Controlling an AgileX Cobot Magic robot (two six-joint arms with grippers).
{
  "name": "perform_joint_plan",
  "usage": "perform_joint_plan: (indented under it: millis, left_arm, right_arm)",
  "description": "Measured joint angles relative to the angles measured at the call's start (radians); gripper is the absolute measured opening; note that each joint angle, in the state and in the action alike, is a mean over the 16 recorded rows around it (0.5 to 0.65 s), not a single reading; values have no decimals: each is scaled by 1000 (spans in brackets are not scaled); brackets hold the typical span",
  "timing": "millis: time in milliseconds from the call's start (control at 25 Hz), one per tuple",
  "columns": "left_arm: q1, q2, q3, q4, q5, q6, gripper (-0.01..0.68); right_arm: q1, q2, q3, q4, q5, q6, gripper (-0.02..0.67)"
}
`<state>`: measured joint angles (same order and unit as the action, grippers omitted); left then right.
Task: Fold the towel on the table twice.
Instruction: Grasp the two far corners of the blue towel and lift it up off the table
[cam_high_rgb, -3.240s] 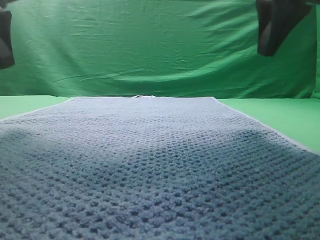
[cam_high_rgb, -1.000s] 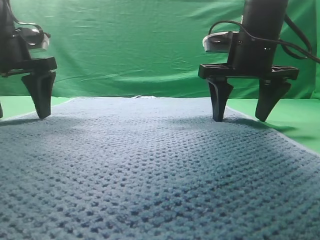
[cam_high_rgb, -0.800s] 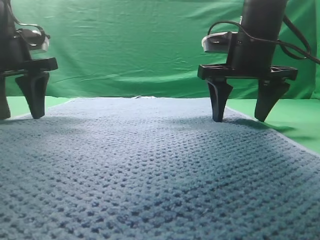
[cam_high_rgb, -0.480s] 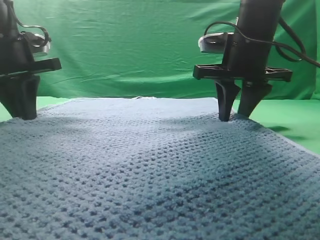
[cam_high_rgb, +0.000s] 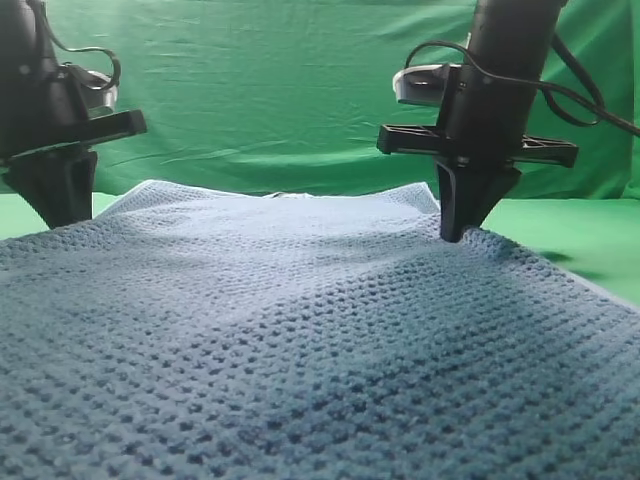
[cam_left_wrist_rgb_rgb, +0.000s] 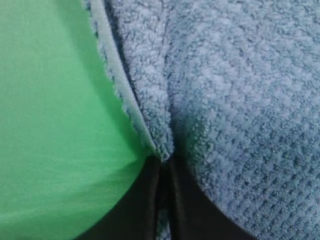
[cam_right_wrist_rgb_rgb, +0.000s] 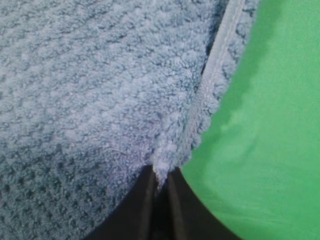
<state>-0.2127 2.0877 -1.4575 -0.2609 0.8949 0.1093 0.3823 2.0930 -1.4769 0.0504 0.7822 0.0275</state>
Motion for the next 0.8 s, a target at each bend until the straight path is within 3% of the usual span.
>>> perform_joint_plan:
  millis: [360, 800]
  left_arm:
    - [-18, -63, -141, 82, 108, -57, 0]
    - [-23, -172, -491, 119, 169, -70, 0]
  right_arm:
    - [2, -34, -133, -22, 83, 0, 0]
    - [-6, -83, -542, -57, 129, -20, 0]
